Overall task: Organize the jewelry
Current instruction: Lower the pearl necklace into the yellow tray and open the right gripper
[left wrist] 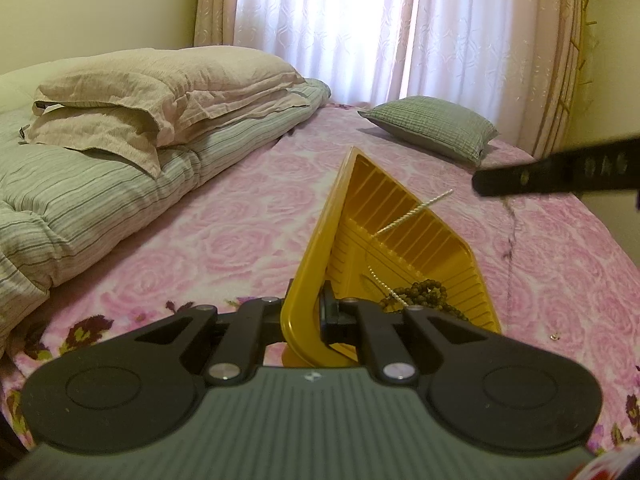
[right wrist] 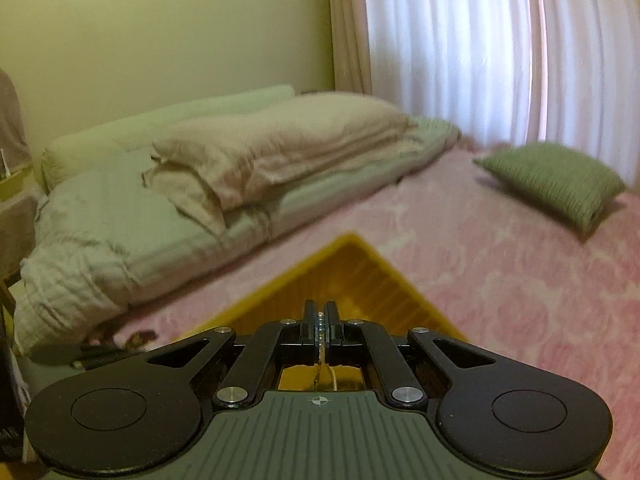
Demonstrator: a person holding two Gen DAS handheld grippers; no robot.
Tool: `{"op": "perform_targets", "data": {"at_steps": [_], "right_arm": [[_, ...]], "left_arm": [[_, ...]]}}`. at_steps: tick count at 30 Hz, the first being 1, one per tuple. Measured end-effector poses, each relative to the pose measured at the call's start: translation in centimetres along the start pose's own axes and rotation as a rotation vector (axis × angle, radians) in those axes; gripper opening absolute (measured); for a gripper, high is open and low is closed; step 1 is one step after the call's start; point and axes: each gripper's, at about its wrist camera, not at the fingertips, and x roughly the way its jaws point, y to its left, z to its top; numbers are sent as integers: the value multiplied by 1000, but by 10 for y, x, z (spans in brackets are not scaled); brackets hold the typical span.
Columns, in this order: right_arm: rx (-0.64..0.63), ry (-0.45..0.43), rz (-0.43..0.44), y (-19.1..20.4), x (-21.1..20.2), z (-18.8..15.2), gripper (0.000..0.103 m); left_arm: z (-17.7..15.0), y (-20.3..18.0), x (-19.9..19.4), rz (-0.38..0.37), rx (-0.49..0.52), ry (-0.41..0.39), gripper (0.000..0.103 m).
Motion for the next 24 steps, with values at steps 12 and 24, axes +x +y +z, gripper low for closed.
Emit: {"op": "perform_targets", "data": {"at_steps": [12,24], "right_arm": [[80,-14,-14,-21,-8,-6,5],[204,-49,-172,-62,-59,-53,10]], "left_arm": [[2,1,1,1,-3,1,7],[2,1,0,1,-3,1,7]]}}
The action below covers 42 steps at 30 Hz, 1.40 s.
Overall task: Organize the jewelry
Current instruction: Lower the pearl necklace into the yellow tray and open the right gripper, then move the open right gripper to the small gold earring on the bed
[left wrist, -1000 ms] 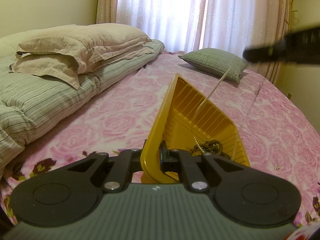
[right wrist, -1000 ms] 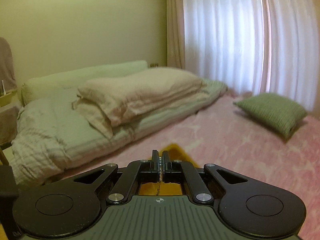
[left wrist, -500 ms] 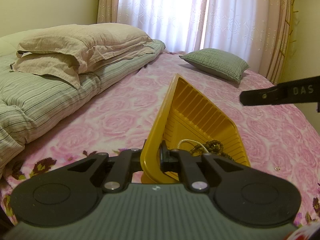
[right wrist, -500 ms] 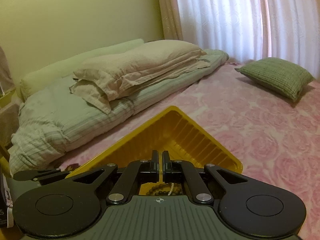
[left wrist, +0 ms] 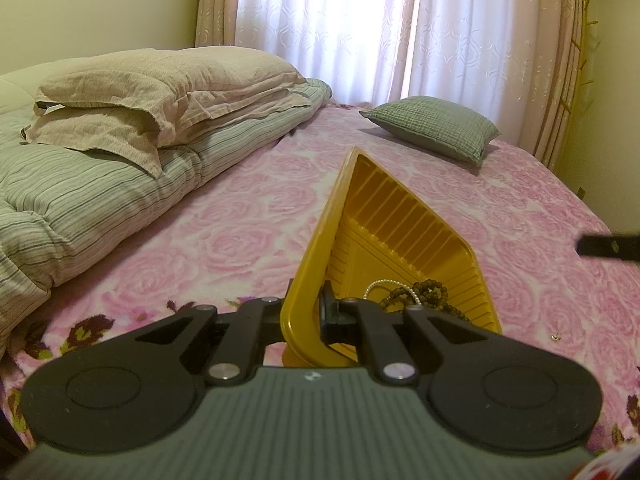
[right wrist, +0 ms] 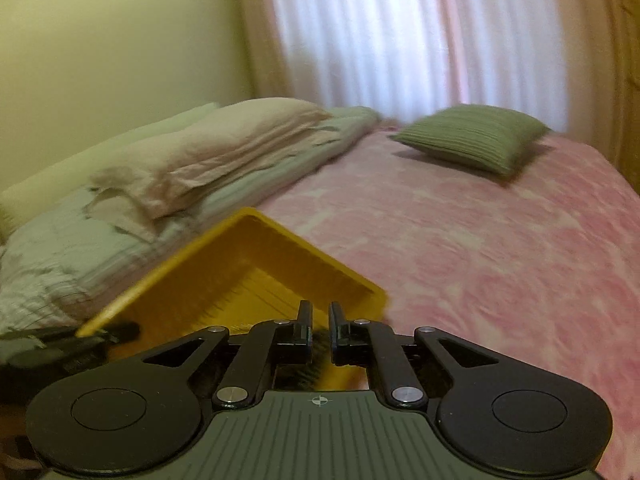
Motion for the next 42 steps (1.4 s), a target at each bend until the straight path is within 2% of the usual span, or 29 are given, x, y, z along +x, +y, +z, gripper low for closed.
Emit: {"op": "perform_targets", "data": {"at_steps": [3,5,7,9,16,23,30,42], "right_arm": [[40,3,-65,-19,-10,-17,15],[64,12,-106,-32,-16,-28,22],[84,19,-143,-43,-23,-39,34],[100,24,-175,-55,-31,-49,38],[125,52,-290,-88,-51,-83,42],[141,105,-358,-109,-58,-113,44],[128,104,-349,-118,-44,-113,44],[-38,130,-247,-98,24,-96,43]], "left_arm": [[0,0,0,0,1,0,7],[1,1,0,-2,1,0,7],[1,1,0,1,4,0,7],[1,1,0,1,4,0,7],[1,2,0,2,7,-1,7],[2,0,-1,4,11,-2,7],[4,0,-1,7,14,-1,7],[8,1,0,9,24,5,7]]}}
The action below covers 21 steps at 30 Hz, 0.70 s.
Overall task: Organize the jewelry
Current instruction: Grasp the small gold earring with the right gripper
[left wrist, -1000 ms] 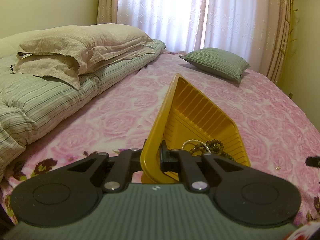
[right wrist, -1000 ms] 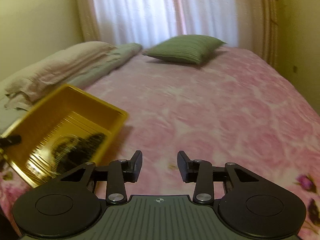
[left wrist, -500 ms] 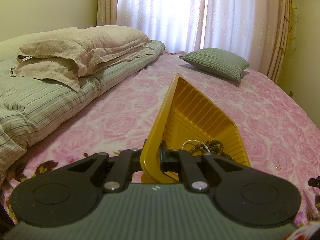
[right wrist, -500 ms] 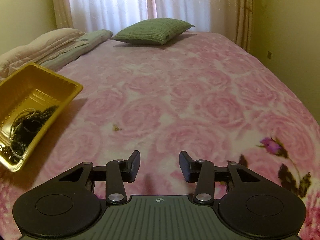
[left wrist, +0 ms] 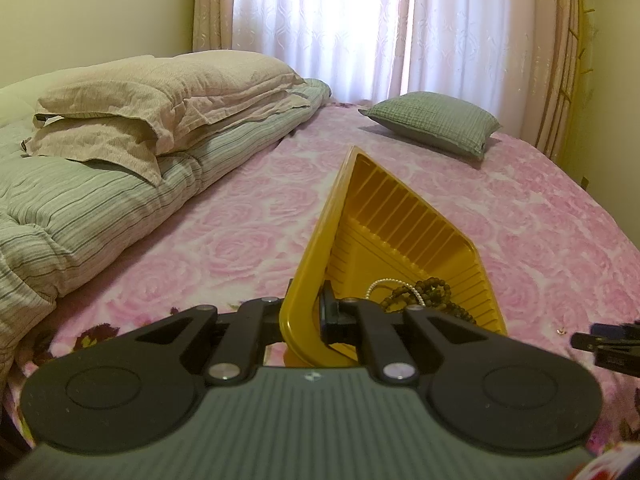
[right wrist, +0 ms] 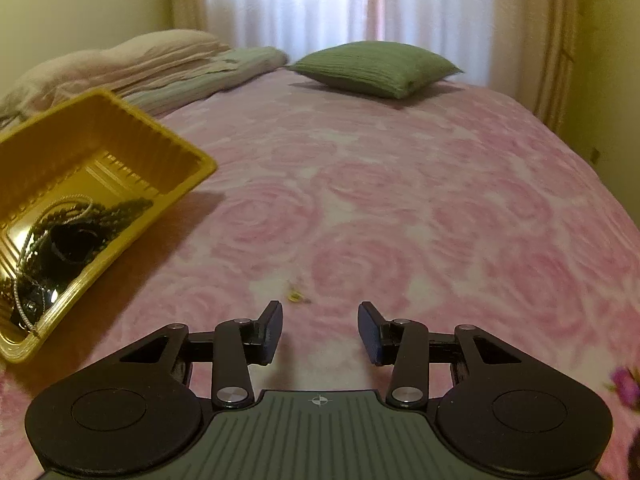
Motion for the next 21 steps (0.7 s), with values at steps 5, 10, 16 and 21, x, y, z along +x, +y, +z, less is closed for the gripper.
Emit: {"op": "perform_targets", "data": {"at_steps": [5,10,16,21], "right_arm": [[-74,12,-7,13,22,6,26],[-128,22,-18,18,36,6,22],[-166,19,-23,25,39,4,12],[-162,18,-26,27,37,5,7]], "left_arm": [[0,1,1,1,4,-2,7],[-1,1,1,1,4,-2,7],[-1,1,2,4,3,-1,7],[-1,1,2,4,4,-2,7]]}}
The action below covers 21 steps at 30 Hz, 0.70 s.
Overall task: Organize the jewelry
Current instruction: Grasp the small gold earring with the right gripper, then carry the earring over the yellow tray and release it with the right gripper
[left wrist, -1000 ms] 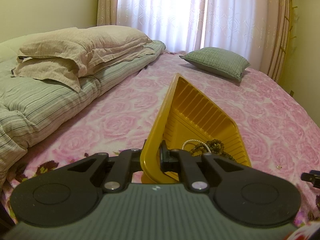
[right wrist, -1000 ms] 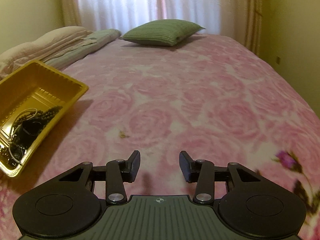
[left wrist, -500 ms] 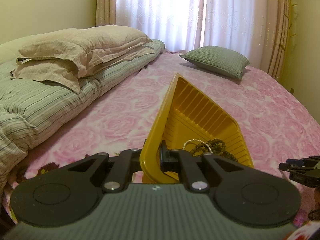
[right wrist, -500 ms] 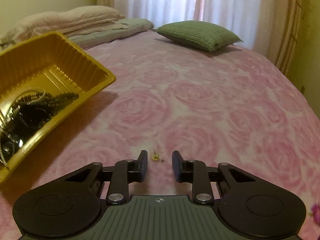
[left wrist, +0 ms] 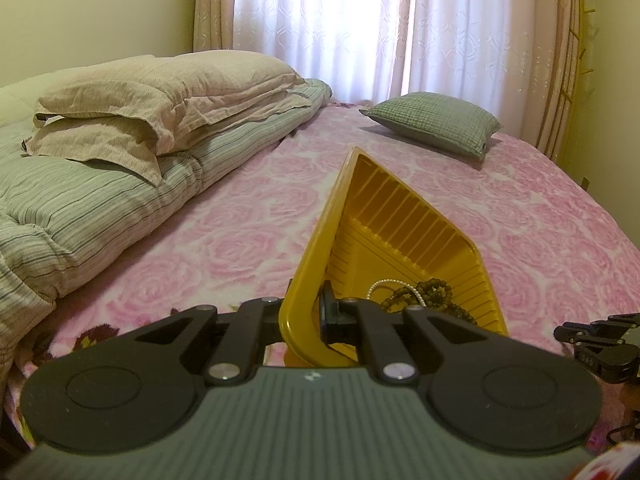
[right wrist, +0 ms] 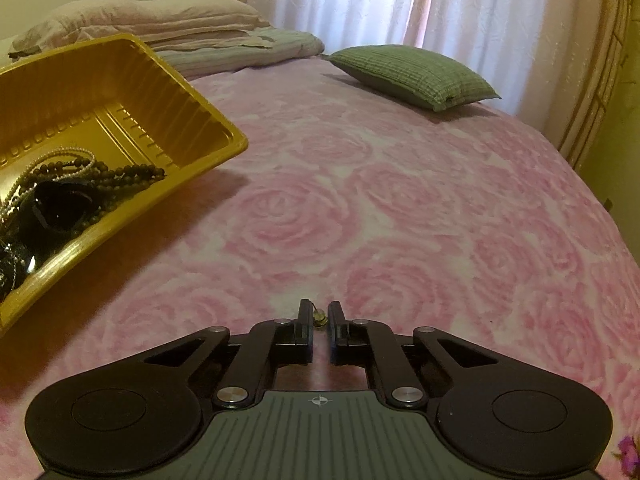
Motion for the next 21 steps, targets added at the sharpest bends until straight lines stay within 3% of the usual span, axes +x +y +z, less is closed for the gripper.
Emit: {"op": "perform_targets", "data": {"at_steps": [12,21], "right_arm": [[178,-9,9,-11,-47,0,7],[191,-38,91,16,-75,22,7]], "left_arm": [[-1,0,1,-2,-1,0,7],[-1,0,1,-1,-2,1,7]]}}
